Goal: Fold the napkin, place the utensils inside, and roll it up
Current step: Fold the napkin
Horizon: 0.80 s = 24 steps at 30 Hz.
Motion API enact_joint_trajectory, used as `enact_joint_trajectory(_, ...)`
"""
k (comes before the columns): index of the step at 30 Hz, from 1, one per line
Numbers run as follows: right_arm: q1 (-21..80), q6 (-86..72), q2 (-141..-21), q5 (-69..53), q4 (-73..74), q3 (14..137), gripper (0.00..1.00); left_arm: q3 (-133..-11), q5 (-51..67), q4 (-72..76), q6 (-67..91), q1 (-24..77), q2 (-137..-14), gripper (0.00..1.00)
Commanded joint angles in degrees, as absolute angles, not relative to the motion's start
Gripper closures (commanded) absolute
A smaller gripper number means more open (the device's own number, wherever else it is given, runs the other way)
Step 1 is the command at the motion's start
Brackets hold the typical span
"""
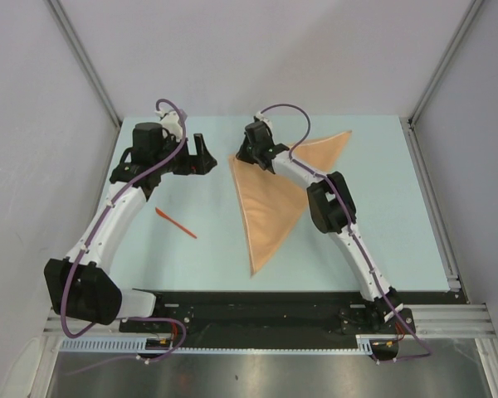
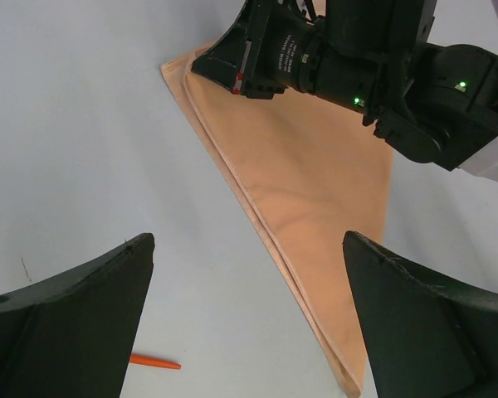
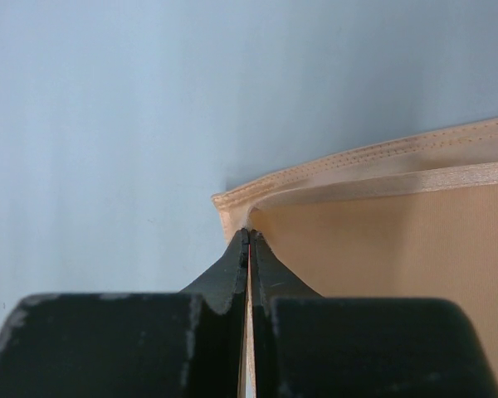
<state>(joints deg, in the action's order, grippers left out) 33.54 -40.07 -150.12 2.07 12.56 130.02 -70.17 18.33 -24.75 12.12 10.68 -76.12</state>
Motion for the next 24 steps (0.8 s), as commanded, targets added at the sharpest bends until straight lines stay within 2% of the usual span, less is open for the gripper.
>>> enact_joint_trajectory(1, 33.7, -41.7, -152.0, 1.7, 9.8, 133.2, 1.0, -70.0, 19.9, -23.0, 13.2, 9.9, -76.0, 0.0)
enact_joint_trajectory(11, 33.4, -41.9, -153.7, 0.6, 8.6, 135.3, 1.0, -70.0, 20.2, -22.9, 13.3, 9.7, -76.2, 0.0)
enact_joint_trajectory(13, 33.6, -41.2, -153.5, 0.6, 7.8, 135.3, 0.94, -70.0, 20.1, -22.9, 13.3, 9.5, -76.3, 0.0)
enact_joint_trajectory(20, 33.8, -39.9, -152.7, -2.0, 7.1, 135.4, 0.95, -69.9, 20.0, -22.9, 13.3, 9.0, -76.4, 0.0)
enact_joint_trajectory(24, 33.8, -39.8, -153.5, -2.8, 6.9, 135.6, 0.89, -69.9, 20.0, -22.9, 13.2, 8.9, -76.6, 0.0)
